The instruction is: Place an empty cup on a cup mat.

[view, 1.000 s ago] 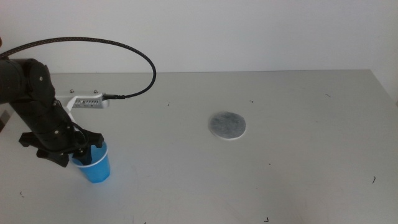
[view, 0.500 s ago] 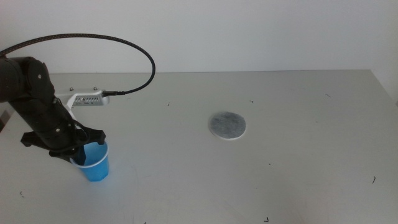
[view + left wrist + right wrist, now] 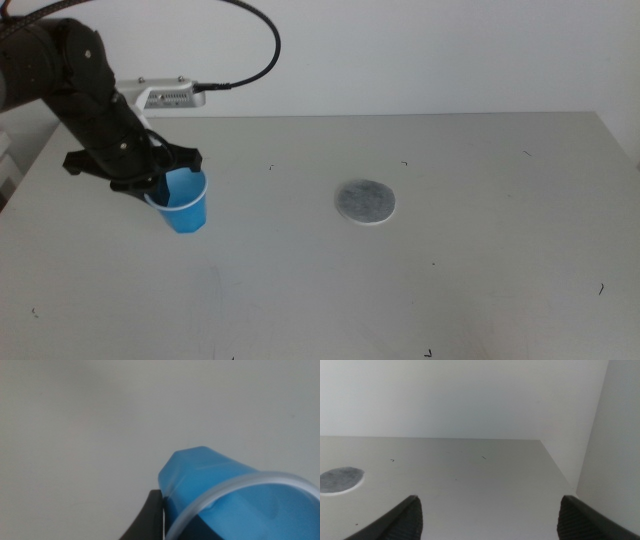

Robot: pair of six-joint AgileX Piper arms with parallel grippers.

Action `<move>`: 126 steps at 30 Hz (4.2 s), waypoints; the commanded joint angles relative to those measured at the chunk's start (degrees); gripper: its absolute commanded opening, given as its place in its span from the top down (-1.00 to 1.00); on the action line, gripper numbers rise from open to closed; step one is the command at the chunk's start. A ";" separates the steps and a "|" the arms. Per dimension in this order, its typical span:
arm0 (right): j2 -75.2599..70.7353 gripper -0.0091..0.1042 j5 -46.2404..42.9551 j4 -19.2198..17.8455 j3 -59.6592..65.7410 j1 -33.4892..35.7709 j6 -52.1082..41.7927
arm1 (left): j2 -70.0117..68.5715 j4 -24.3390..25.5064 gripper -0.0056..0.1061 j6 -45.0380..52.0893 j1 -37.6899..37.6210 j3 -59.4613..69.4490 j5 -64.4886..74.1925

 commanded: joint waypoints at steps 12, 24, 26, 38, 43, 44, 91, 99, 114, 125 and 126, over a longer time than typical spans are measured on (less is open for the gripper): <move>-1.49 -0.82 -4.28 -0.79 -0.48 0.03 -0.29 | 11.01 1.98 0.90 -6.27 -11.73 -28.96 14.71; -1.49 -0.82 -4.28 -0.79 -0.48 0.03 -0.29 | 23.88 0.88 0.90 -9.12 -19.25 -46.75 16.41; -1.49 -0.82 -4.28 -0.79 -0.48 0.03 -0.29 | 25.94 0.86 0.90 -9.12 -20.40 -49.96 16.88; -1.49 -0.82 -4.28 -0.79 -0.48 0.03 -0.29 | 36.49 0.83 0.90 -11.77 -23.07 -63.19 16.52; -1.49 -0.82 -4.28 -0.79 -0.48 0.03 -0.29 | 38.29 -0.05 0.90 -11.77 -23.07 -64.31 15.15; -1.49 -0.82 -4.28 -0.79 -0.48 0.03 -0.29 | 38.42 -0.12 0.90 -11.77 -23.07 -64.31 15.15; -1.49 -0.82 -4.28 -0.79 -0.48 0.03 -0.29 | 17.62 -5.06 -0.94 -6.51 -22.48 -64.35 14.73; -1.49 -0.82 -4.28 -0.79 -0.48 0.03 -0.29 | 8.55 -3.21 -0.96 -5.58 -22.47 -61.55 15.29; -1.49 -0.82 -4.28 -0.79 -0.48 0.03 -0.29 | -28.59 15.85 -0.98 -4.81 -22.40 -18.66 -6.81; -1.49 -0.82 -4.28 -0.79 -0.48 0.03 -0.29 | -48.61 19.38 -0.98 -5.91 -14.97 14.22 -23.45; -1.49 -0.82 -4.28 -0.79 -0.48 0.03 -0.29 | -50.11 19.38 -0.98 -5.90 -13.70 17.31 -25.22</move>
